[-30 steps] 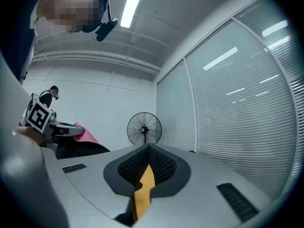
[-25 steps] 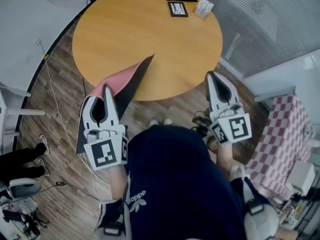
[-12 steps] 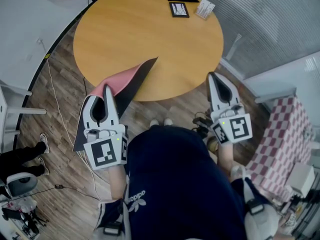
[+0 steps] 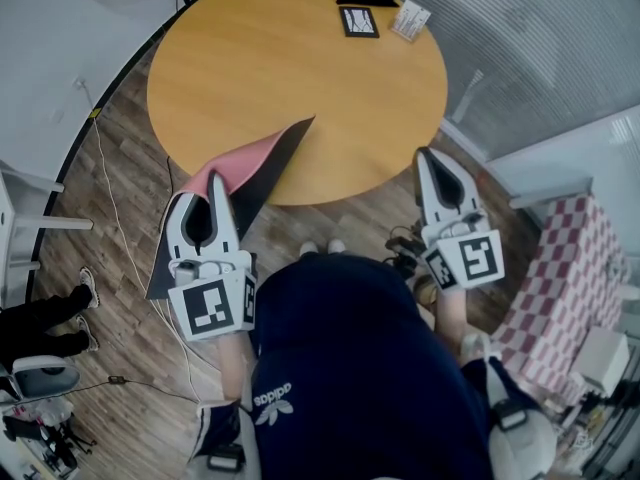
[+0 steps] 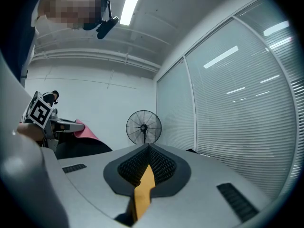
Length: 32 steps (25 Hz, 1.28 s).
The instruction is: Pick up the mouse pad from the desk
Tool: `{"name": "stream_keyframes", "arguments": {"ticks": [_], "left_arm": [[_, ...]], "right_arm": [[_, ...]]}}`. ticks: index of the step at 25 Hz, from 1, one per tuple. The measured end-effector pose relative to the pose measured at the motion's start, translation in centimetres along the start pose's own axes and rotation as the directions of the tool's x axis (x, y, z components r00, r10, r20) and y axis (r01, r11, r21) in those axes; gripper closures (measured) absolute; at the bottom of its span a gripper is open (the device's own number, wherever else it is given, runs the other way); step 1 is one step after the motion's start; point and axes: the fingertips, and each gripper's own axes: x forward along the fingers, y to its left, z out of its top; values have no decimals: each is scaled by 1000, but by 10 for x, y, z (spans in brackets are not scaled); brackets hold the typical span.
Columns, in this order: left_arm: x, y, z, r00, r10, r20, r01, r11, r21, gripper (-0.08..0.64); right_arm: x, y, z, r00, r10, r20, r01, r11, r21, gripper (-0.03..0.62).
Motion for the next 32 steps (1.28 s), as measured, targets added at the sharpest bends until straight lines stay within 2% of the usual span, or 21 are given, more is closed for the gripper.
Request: {"name": "stream_keyframes", "arguments": {"ticks": [32], "left_arm": [[-2, 6, -2, 1000, -5, -1, 5, 1000, -18, 538]], "right_arm": [[-5, 6, -1, 1000, -6, -21, 5, 999, -37, 589]]}}
